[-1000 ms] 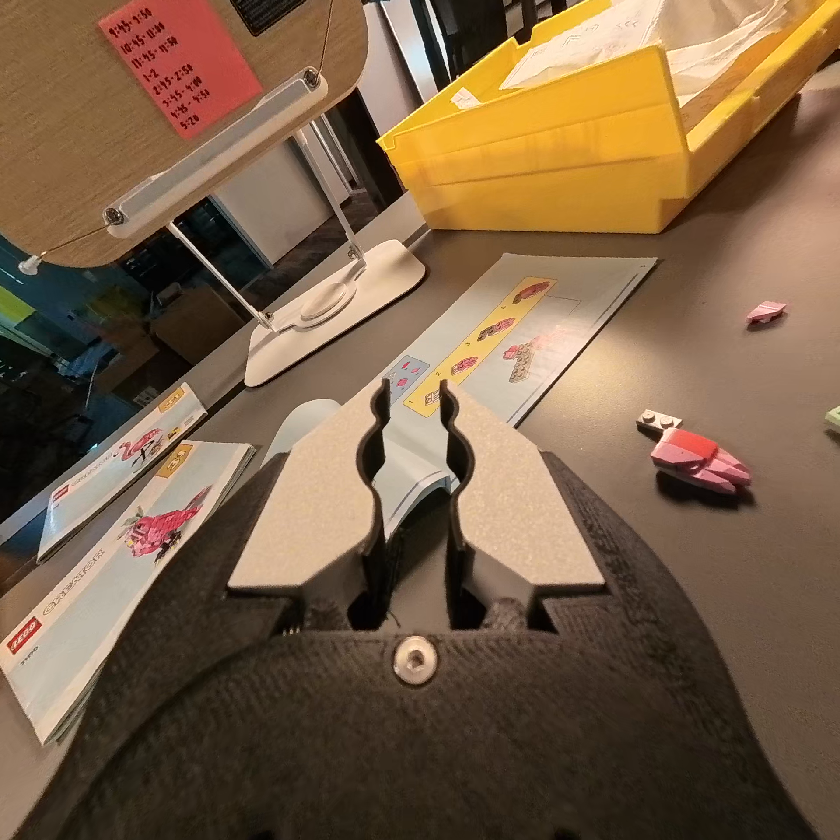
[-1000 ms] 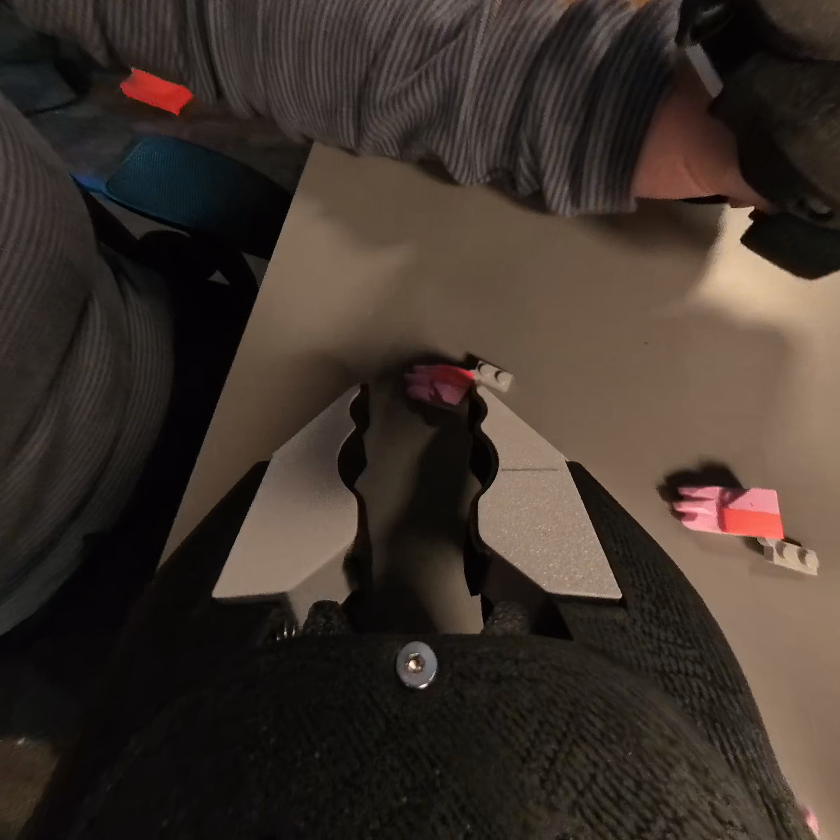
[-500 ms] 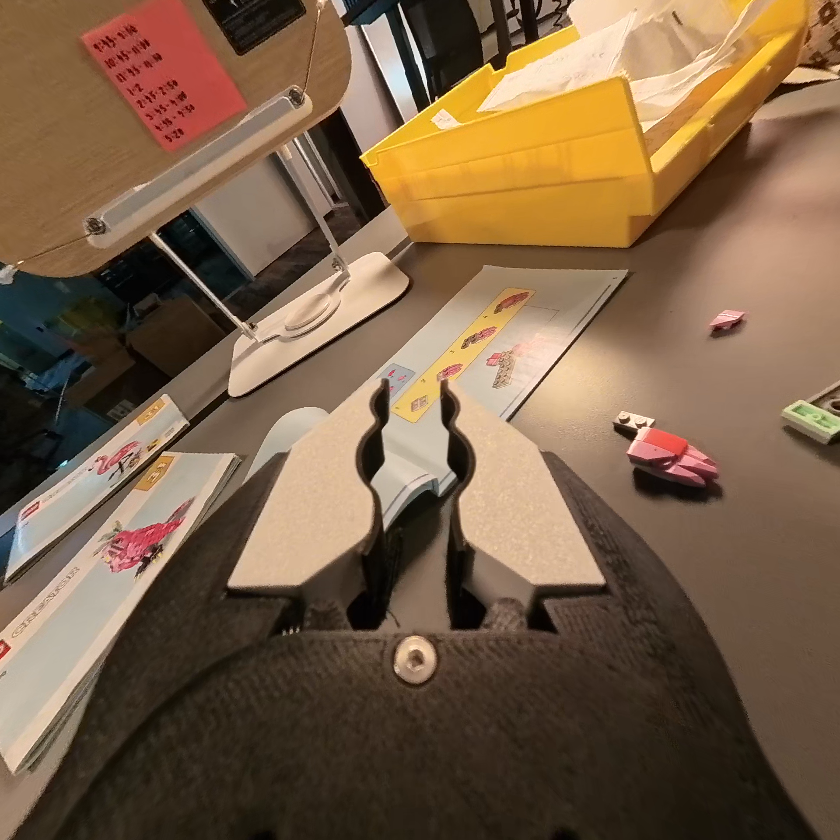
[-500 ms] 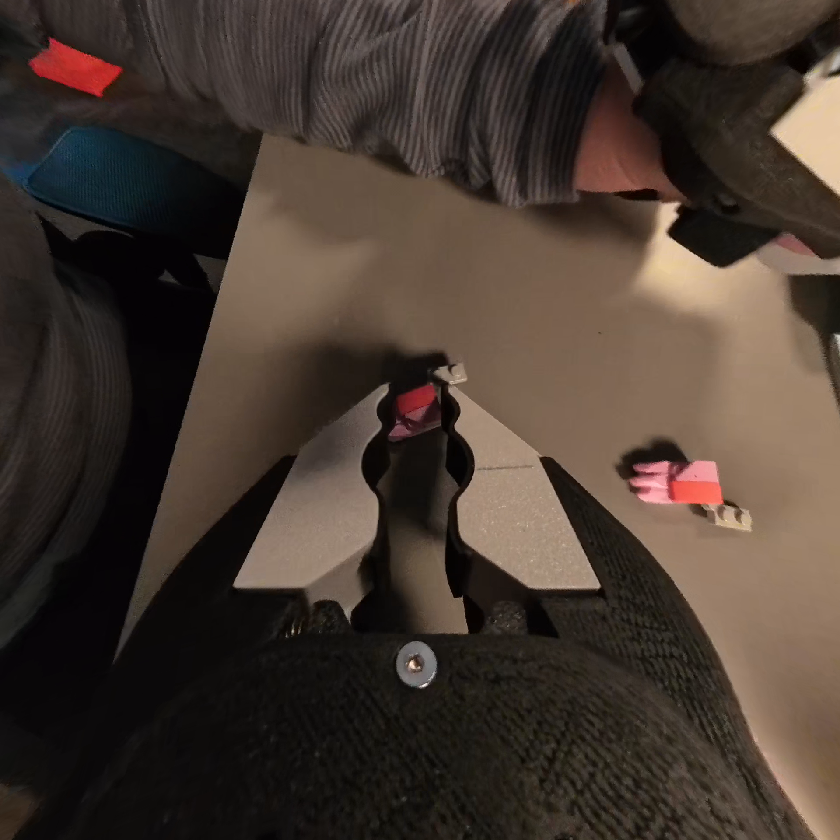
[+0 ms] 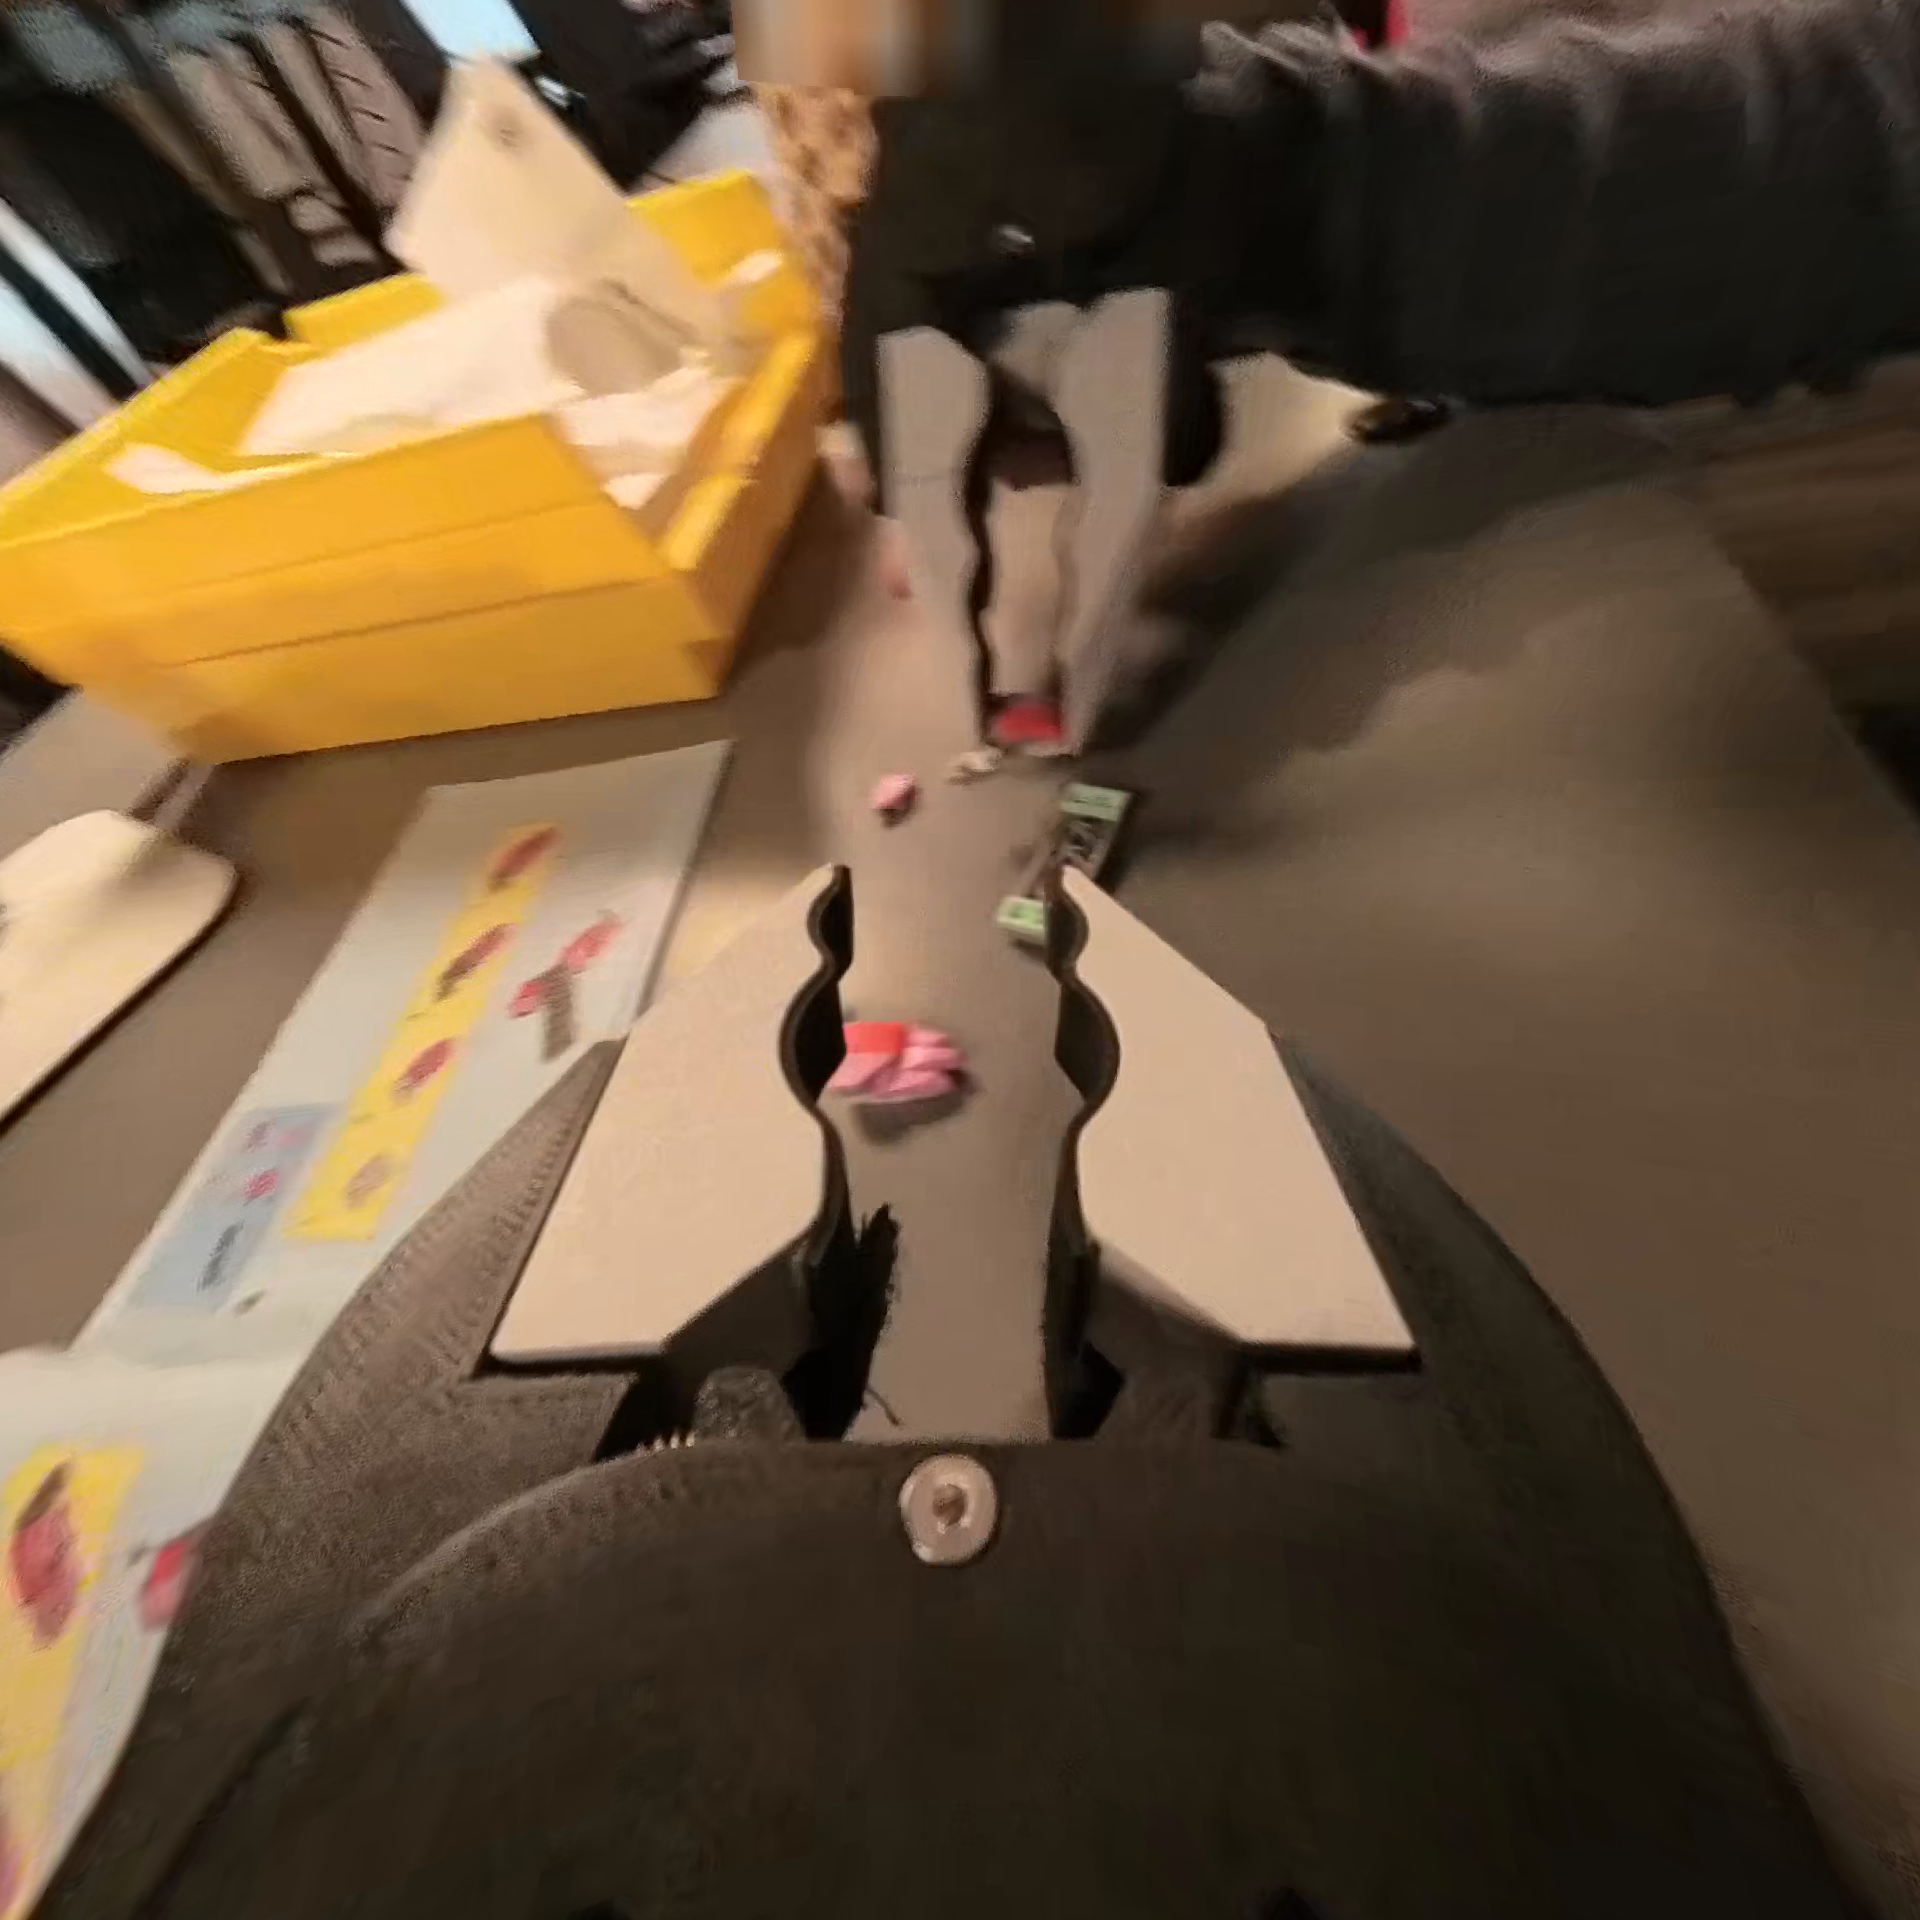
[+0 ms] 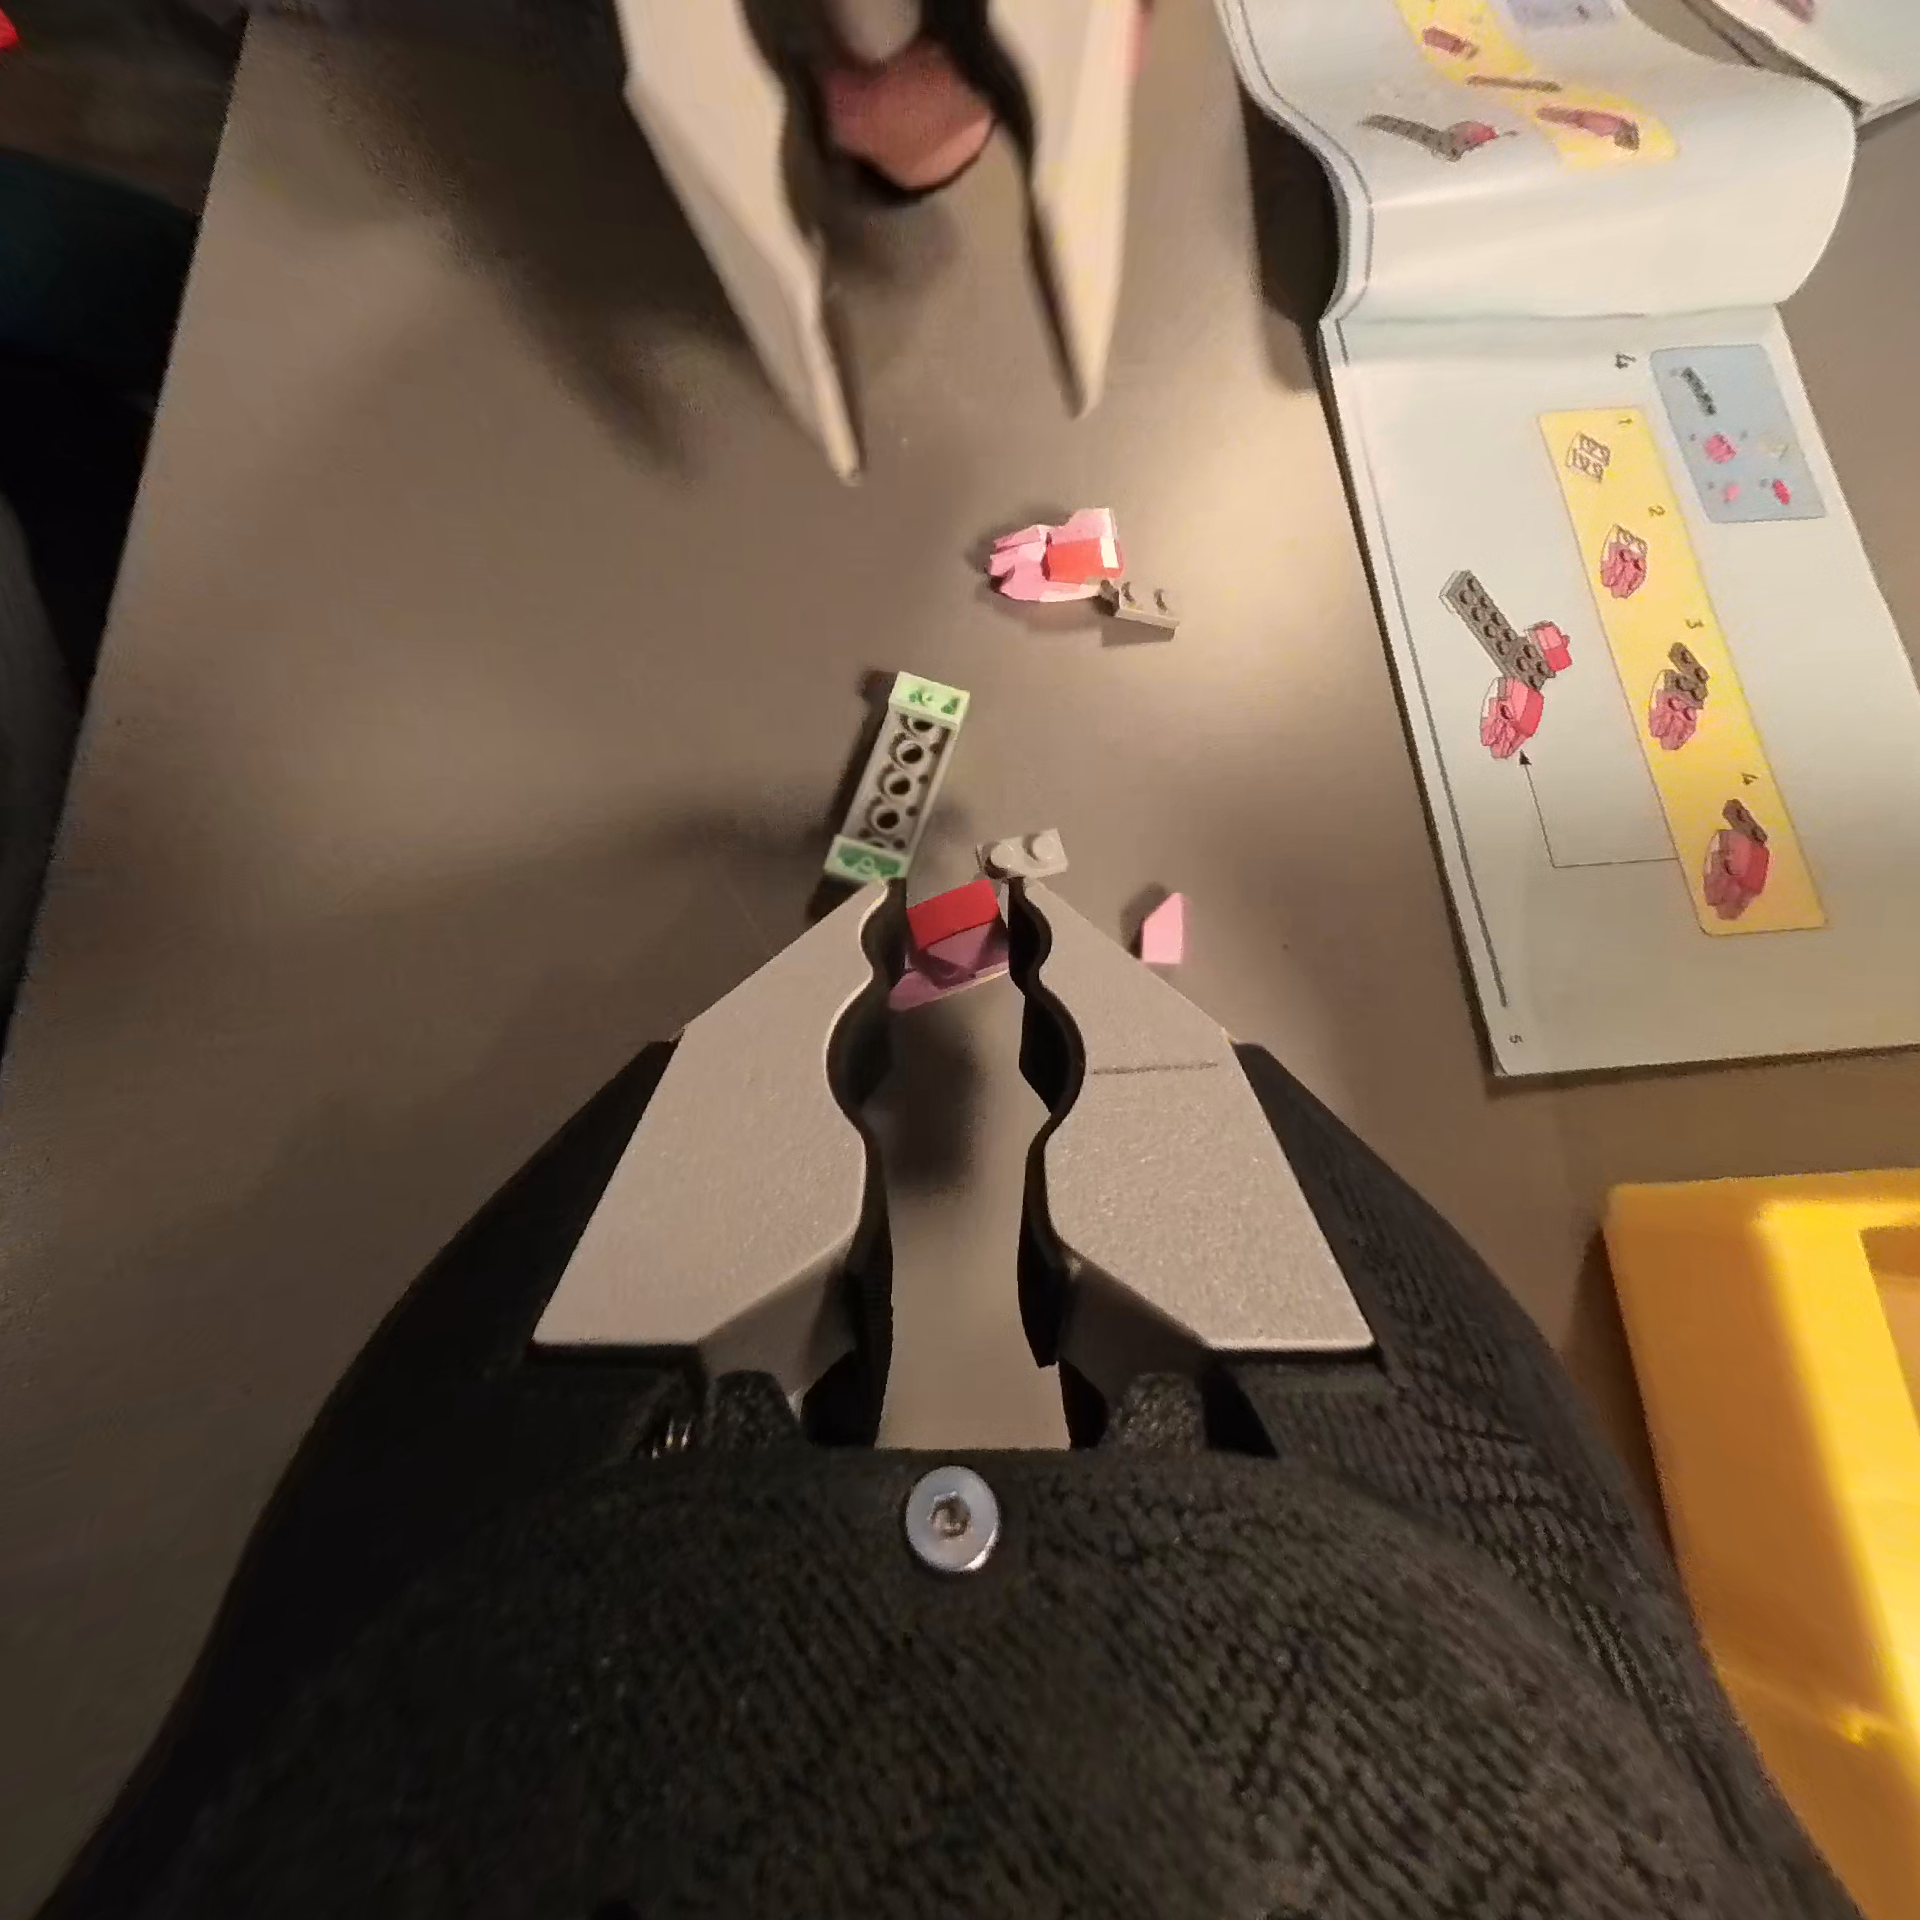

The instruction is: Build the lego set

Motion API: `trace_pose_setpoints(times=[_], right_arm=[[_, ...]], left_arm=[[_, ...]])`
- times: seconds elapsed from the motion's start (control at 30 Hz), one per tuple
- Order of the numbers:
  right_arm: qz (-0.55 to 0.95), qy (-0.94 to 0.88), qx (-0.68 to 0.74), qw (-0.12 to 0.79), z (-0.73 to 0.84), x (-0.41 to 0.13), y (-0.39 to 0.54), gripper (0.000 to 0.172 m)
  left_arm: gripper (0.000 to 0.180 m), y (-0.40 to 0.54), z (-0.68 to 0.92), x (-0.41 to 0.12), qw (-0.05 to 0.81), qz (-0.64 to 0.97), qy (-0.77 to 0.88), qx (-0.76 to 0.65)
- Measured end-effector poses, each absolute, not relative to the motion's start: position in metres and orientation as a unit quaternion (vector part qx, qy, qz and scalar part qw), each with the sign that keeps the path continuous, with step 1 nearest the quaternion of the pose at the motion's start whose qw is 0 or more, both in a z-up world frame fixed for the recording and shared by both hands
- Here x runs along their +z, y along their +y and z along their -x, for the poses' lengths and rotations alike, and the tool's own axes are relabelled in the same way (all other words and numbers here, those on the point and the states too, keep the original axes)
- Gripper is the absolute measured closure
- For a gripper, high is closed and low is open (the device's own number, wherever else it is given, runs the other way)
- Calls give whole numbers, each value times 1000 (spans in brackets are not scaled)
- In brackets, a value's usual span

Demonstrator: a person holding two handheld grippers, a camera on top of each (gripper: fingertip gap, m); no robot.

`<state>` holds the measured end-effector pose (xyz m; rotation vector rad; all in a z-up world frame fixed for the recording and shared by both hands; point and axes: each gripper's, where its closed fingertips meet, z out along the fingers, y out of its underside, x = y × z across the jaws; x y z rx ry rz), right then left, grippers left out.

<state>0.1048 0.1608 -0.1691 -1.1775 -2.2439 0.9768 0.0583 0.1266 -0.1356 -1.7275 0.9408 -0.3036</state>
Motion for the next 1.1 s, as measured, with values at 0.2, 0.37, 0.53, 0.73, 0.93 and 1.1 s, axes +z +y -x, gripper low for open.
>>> trace_pose_setpoints(times=[0.2,0.37,0.53,0.73,0.93,1.1], right_arm=[[406,-816,366,187,-107,-172,163,155],[399,-822,371,164,-108,-174,160,154],[397,-828,367,149,-111,-179,156,155],[408,-832,345,149,-115,-183,160,145],[431,-790,389,196,-115,-159,160,134],[477,-754,404,202,-107,-159,145,133]], left_arm=[[144,121,-81,-167,473,749,456,-79],[146,128,-80,-176,449,774,442,-70],[146,128,-81,-178,440,780,438,-82],[147,131,-85,-184,395,815,399,-142],[165,125,-88,-185,394,810,412,-141],[165,130,-80,-170,500,681,529,75]])
